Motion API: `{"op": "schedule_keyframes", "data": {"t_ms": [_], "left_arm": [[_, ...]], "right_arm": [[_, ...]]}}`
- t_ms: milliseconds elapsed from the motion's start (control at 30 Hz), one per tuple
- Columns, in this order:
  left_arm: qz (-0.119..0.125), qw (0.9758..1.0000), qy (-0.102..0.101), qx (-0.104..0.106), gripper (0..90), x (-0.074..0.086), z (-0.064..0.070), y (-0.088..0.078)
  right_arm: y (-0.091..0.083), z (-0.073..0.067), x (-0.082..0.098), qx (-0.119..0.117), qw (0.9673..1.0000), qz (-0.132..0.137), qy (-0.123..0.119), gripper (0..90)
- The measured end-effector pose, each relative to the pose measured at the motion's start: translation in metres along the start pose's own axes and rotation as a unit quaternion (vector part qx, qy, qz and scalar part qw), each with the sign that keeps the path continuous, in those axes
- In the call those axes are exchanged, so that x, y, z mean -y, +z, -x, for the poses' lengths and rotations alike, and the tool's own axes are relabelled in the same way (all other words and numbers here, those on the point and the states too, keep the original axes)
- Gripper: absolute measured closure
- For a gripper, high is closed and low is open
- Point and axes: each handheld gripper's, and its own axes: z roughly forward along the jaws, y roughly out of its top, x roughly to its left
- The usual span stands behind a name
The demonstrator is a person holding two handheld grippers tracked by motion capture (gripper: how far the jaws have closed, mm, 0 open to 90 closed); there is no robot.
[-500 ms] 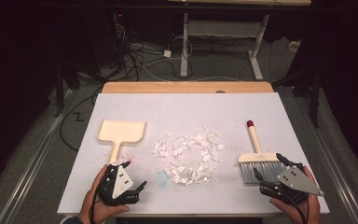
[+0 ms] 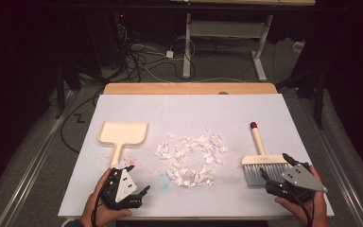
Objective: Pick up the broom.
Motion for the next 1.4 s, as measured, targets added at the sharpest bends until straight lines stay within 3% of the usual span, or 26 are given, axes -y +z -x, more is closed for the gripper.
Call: {"op": "schedule_keyframes", "data": {"t_ms": [100,233,300,400,533,633,767,800,833,900,1033,1133,1267,1400], "left_arm": [[-0.001,1.0000,-0.001,0.000,17.4,0.000,-0.001,0.001],[-0.006,1.0000,-0.001,0.004,17.9,0.000,-0.001,0.004],[-0.008,1.0000,0.001,0.005,17.9,0.001,-0.001,0.004],[-0.010,0.9999,0.002,0.007,17.9,0.001,0.000,0.003],[-0.012,0.9999,0.004,0.008,18.0,0.001,0.000,0.004],[-0.012,0.9999,0.002,0.010,18.0,0.001,0.000,0.005],[-0.016,0.9998,0.002,0.012,18.1,0.003,0.000,0.004],[-0.016,0.9998,0.002,0.012,18.1,0.003,0.000,0.004],[-0.017,0.9998,0.002,0.012,18.2,0.004,0.000,0.004],[-0.017,0.9998,0.001,0.013,18.2,0.004,0.000,0.004],[-0.018,0.9997,0.003,0.013,18.3,0.004,0.001,0.004],[-0.019,0.9997,0.006,0.015,18.4,0.003,0.002,0.004],[-0.019,0.9996,0.007,0.017,18.5,0.002,0.002,0.006],[-0.019,0.9997,0.005,0.017,18.5,0.002,0.002,0.006]], "right_arm": [[0.007,0.008,-0.002,0.006,0.9999,-0.012,0.003,20.9],[0.027,0.023,-0.007,-0.004,0.9980,-0.050,0.040,22.7],[0.032,0.026,-0.009,0.001,0.9970,-0.063,0.045,23.7],[0.053,0.038,-0.017,-0.007,0.9929,-0.097,0.069,24.9],[0.087,0.050,-0.023,-0.029,0.9814,-0.156,0.108,27.4],[0.115,0.052,-0.022,-0.033,0.9710,-0.206,0.116,30.6],[0.145,0.051,-0.016,-0.047,0.9523,-0.272,0.130,36.3],[0.147,0.053,-0.015,-0.053,0.9520,-0.265,0.143,41.0],[0.148,0.055,-0.015,-0.069,0.9483,-0.268,0.155,46.5],[0.150,0.057,-0.017,-0.080,0.9452,-0.275,0.157,49.7],[0.150,0.056,-0.018,-0.092,0.9458,-0.270,0.156,63.4],[0.151,0.058,-0.017,-0.096,0.9447,-0.267,0.165,66.1],[0.151,0.057,-0.017,-0.094,0.9488,-0.262,0.149,71.1],[0.150,0.056,-0.017,-0.094,0.9504,-0.258,0.146,71.2]]}}
